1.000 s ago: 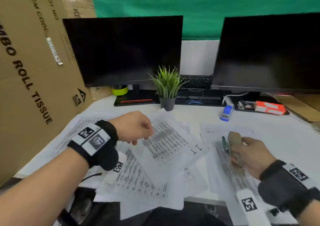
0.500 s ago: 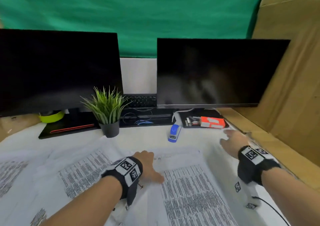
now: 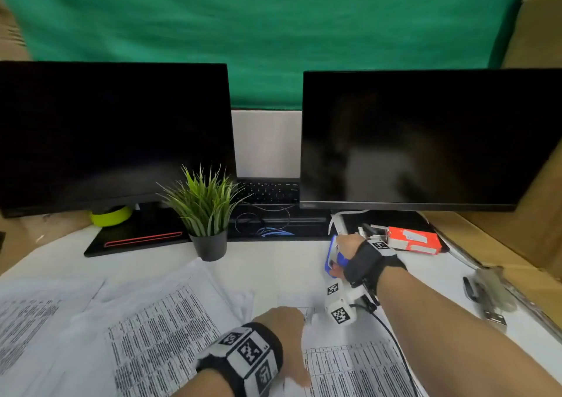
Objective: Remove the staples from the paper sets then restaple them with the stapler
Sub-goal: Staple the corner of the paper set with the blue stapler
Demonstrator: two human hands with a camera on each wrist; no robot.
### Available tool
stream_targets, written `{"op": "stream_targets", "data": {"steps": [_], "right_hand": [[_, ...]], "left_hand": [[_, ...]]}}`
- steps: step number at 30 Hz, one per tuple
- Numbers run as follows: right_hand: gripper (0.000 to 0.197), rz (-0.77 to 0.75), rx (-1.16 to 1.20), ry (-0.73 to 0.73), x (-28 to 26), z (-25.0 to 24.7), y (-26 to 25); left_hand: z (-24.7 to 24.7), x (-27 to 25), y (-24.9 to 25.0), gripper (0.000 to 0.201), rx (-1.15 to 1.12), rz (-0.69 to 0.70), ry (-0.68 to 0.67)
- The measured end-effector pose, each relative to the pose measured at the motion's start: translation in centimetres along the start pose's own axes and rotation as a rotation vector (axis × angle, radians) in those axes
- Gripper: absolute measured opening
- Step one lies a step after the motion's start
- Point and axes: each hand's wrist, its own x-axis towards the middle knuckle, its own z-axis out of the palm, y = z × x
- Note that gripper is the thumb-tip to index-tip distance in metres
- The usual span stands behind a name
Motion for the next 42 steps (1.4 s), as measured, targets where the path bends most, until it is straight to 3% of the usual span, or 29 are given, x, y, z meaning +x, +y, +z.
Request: {"op": "stream_targets", "data": {"steps": [3, 6, 9, 13, 15, 18, 20, 23, 25, 28, 31, 35, 37, 40, 42], "right_hand": [[0.004, 0.075, 0.519, 0.017, -4.2, -1.8, 0.3], [0.007, -0.008, 0.712, -0.074, -10.1, -3.7, 2.3], [0.02, -0.009, 0.767, -0.117, -15.0, -5.2, 5.5], [0.052, -0.043, 0.578, -0.019, -18.9, -6.5, 8.1], [0.056, -0.093, 0.437, 0.05, -20.3, -6.8, 8.1], [0.042, -0.216, 0.29, 0.014, -22.9, -7.4, 6.3], [0.034, -0.364, 0.217, 0.052, -24.7, -7.8, 4.3], [0.033, -0.62, 0.274, 0.14, -28.0, -7.2, 1.8], [0.041, -0.656, 0.311, 0.161, -29.0, -6.4, 2.1], [0.051, -0.518, 0.219, 0.142, -28.3, -5.4, 5.3], [0.027, -0.479, 0.19, 0.239, -27.6, -5.8, 6.5], [0.022, -0.796, 0.094, 0.581, -26.9, -8.9, 3.9], [0.014, -0.984, 0.093, 0.663, -28.2, -9.3, 1.1], [0.049, -1.194, 0.161, 0.628, -30.3, -8.1, -3.2], [0.062, -1.232, 0.133, 0.617, -30.3, -7.0, -4.8]], "left_hand": [[0.8, -0.4, 0.0, 0.083, -0.074, 0.029, 0.057], [0.7, -1.1, -0.4, 0.086, -0.206, 0.027, 0.094], [0.0, -2.1, -1.4, 0.067, -0.339, 0.08, 0.195], [-1.5, -4.1, -2.3, 0.022, -0.682, 0.166, 0.364], [-2.6, -5.6, -2.3, 0.019, -0.885, 0.192, 0.438], [-4.6, -8.7, -1.3, 0.012, -1.065, 0.275, 0.571], [-6.3, -11.0, 0.1, 0.018, -1.193, 0.363, 0.687], [-7.8, -14.4, 2.4, 0.032, -1.17, 0.517, 0.925], [-6.6, -15.5, 3.4, 0.03, -1.159, 0.519, 0.994], [-2.1, -14.8, 3.9, 0.022, -1.17, 0.389, 0.91], [0.0, -13.3, 3.4, 0.016, -1.087, 0.313, 0.86], [-1.5, -12.9, 2.9, 0.02, -1.063, 0.339, 0.856], [-2.0, -13.2, 3.2, 0.023, -1.046, 0.366, 0.852], [-2.3, -13.6, 3.9, 0.025, -1.059, 0.381, 0.818], [-2.1, -13.9, 4.3, 0.027, -1.061, 0.401, 0.805]]}}
